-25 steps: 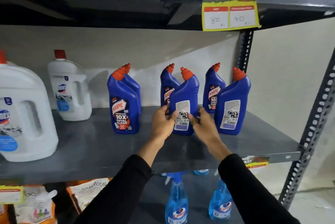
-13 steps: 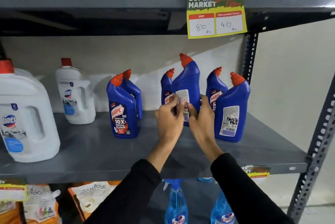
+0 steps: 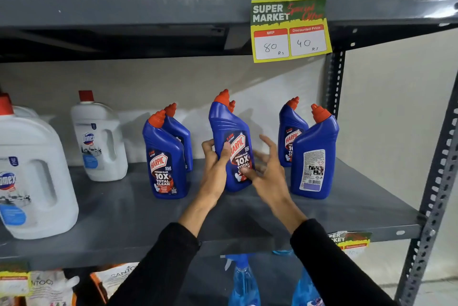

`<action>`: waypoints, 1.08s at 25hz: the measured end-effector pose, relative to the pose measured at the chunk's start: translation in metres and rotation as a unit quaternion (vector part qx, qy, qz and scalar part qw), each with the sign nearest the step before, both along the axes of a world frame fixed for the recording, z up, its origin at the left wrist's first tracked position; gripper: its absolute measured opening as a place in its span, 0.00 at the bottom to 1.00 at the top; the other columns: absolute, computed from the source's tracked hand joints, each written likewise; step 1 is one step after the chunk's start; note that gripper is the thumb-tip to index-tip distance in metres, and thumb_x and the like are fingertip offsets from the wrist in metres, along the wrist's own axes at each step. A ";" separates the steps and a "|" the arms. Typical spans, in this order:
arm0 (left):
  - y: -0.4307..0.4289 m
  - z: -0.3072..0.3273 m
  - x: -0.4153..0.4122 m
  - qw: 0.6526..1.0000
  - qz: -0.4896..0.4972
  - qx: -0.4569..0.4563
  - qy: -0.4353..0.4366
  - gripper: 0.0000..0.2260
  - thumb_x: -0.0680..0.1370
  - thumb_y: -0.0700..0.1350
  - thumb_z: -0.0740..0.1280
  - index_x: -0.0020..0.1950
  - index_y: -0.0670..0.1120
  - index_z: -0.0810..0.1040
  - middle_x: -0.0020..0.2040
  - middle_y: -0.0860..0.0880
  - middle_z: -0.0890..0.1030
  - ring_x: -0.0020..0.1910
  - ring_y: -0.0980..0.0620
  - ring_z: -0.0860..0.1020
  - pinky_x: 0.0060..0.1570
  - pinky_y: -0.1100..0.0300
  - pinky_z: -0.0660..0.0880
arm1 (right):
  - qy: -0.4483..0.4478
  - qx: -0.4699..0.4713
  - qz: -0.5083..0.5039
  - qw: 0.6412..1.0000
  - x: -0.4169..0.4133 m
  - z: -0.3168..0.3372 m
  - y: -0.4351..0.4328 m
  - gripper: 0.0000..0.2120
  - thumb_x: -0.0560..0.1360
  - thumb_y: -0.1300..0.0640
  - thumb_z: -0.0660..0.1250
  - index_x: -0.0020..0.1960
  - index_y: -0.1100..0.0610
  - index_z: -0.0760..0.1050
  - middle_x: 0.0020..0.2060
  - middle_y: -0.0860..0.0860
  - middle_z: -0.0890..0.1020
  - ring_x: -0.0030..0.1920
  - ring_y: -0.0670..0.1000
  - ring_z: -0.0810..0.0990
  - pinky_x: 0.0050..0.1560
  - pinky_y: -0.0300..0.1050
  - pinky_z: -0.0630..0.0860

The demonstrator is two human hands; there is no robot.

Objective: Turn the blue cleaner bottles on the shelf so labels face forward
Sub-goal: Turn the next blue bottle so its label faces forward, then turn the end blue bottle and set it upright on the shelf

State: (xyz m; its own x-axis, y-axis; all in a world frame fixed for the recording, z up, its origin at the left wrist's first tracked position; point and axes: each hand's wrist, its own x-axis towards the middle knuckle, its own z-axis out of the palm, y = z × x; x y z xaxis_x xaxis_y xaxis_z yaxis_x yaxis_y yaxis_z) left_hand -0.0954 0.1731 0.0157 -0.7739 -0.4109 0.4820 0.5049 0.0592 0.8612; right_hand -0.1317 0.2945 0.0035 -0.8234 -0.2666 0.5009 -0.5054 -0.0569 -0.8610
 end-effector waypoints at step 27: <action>0.087 -0.003 -0.021 0.931 0.129 -0.310 0.142 0.20 0.79 0.47 0.64 0.70 0.45 0.67 0.66 0.48 0.66 0.63 0.55 0.70 0.64 0.67 0.66 | 0.175 -0.080 -0.328 0.925 -0.015 0.027 0.105 0.24 0.71 0.60 0.73 0.65 0.48 0.73 0.52 0.45 0.72 0.52 0.52 0.76 0.51 0.45 0.78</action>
